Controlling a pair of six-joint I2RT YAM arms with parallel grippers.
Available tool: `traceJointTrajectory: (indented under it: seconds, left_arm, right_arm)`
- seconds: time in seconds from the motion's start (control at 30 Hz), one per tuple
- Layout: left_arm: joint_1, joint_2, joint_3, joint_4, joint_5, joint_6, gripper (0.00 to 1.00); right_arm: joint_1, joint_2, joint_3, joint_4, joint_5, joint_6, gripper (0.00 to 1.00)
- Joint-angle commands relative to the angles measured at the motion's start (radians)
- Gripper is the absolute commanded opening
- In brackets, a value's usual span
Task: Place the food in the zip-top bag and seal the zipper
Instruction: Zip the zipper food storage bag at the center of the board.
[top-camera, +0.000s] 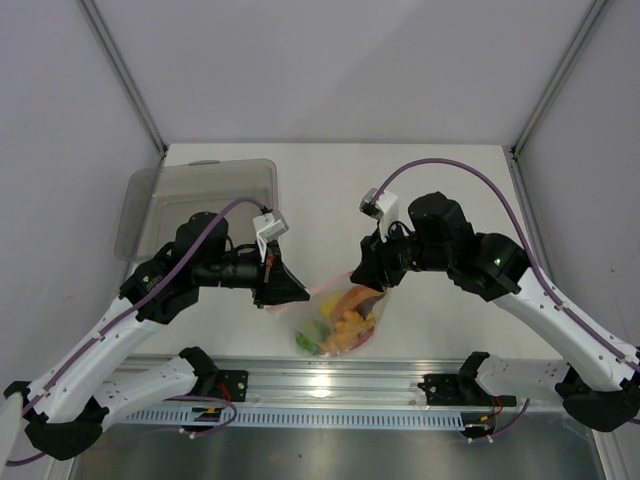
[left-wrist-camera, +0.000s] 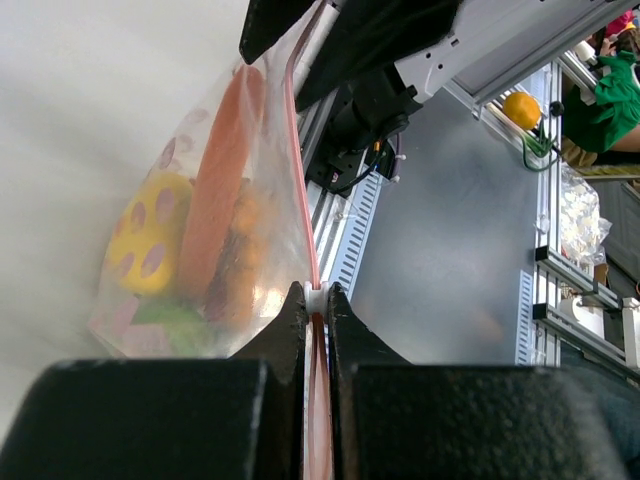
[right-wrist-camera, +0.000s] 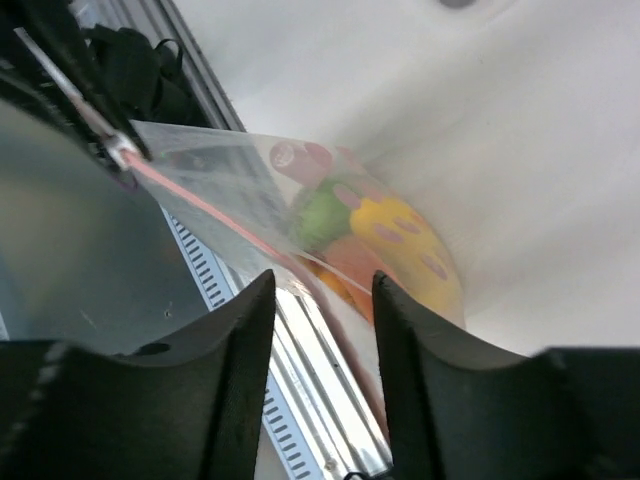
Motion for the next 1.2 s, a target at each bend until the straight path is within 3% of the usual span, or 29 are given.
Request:
traceJointTrajectory:
  seconds: [0.0, 0.1, 0.3, 0.57, 0.97, 1.07, 1.17]
  left_arm:
    - [0.003, -0.017, 0.023, 0.007, 0.031, -0.009, 0.0]
    - [0.003, -0.019, 0.024, 0.009, 0.034, -0.012, 0.01]
    - [0.003, -0.009, 0.029, 0.013, 0.046, -0.015, 0.01]
    - [0.003, -0.016, 0.026, 0.013, 0.051, -0.015, 0.01]
    - [0.003, -0.031, 0.009, 0.012, 0.045, -0.006, 0.01]
    - [0.001, -0.037, 0.004, 0.015, 0.045, -0.006, 0.0]
    - [0.003, -0.042, 0.003, 0.013, 0.04, -0.004, 0.01]
  right_arm:
    - [0.033, 0.022, 0.093, -0.019, -0.055, -0.056, 0.48]
    - [0.057, 0.049, 0.125, -0.026, -0.082, -0.081, 0.54]
    - [0.117, 0.138, 0.214, -0.059, -0.178, -0.151, 0.58]
    - [0.18, 0.252, 0.262, -0.058, -0.195, -0.205, 0.57]
    - [0.174, 0.194, 0.159, -0.009, -0.12, -0.19, 0.32]
    - [0.16, 0.171, 0.13, 0.004, -0.1, -0.175, 0.23]
    - [0.142, 0.152, 0.114, 0.008, -0.093, -0.161, 0.08]
